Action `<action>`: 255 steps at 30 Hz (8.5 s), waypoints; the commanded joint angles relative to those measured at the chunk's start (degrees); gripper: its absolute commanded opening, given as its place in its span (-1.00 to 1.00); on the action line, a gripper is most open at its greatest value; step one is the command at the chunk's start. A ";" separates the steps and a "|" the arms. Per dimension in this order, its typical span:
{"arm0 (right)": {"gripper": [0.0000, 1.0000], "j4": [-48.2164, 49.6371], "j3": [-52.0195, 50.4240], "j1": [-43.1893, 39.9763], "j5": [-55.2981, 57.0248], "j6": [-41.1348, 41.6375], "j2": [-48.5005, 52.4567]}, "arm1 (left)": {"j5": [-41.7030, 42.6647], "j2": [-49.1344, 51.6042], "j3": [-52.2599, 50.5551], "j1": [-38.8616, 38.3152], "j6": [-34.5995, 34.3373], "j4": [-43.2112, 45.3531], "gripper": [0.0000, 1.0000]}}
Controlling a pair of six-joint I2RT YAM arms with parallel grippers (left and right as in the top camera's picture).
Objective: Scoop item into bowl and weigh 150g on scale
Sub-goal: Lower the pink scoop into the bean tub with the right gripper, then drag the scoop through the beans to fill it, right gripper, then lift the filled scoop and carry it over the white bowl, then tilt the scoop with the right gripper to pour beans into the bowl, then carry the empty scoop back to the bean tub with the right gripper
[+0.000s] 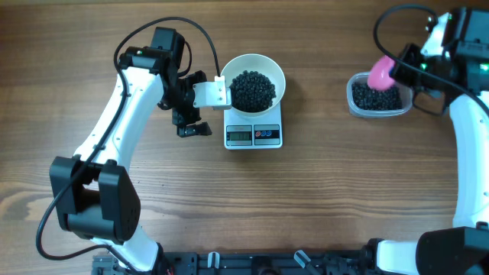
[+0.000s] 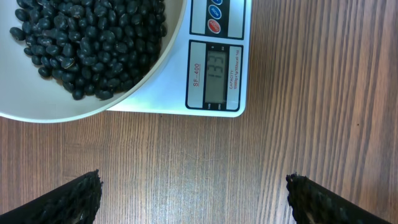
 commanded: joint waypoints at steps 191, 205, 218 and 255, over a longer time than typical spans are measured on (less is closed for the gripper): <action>-0.91 34.16 -0.39 21.79 -29.81 -46.88 13.38 | 1.53 0.13 -0.48 0.33 1.11 -0.04 1.00; -0.91 31.63 -0.39 24.59 -24.87 -57.57 13.33 | 1.53 0.11 -0.48 0.31 1.11 -0.04 1.00; -0.91 31.69 -0.39 25.07 -18.01 -56.39 13.33 | 1.53 0.11 -0.48 0.33 1.11 -0.04 1.00; -0.91 31.17 -0.39 25.16 -15.47 -30.25 13.33 | 1.53 0.13 -0.48 0.33 1.11 -0.04 1.00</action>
